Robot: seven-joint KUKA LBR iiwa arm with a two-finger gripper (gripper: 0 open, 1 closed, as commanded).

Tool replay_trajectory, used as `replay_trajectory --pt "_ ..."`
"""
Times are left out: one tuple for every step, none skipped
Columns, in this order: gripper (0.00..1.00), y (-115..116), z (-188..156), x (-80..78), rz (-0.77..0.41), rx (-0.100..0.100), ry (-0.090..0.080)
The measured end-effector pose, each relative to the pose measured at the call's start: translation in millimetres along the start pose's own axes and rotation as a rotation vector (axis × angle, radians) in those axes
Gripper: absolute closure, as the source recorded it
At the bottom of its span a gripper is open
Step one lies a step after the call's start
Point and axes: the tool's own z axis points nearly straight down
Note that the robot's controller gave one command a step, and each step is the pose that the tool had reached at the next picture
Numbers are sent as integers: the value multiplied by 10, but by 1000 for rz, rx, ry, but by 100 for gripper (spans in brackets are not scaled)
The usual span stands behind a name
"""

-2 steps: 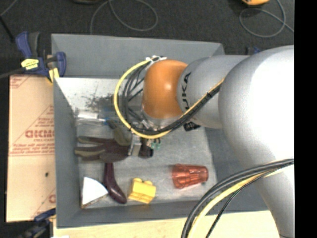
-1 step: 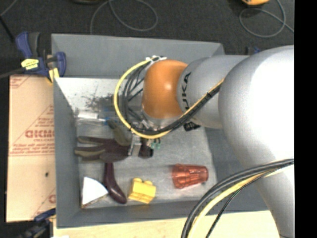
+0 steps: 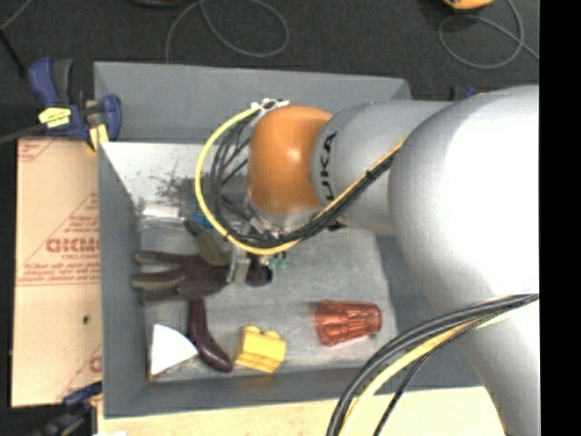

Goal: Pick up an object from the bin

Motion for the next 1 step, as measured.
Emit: replay_trajectory --pt "100 -552 -831 -161 -451 -5 -3"
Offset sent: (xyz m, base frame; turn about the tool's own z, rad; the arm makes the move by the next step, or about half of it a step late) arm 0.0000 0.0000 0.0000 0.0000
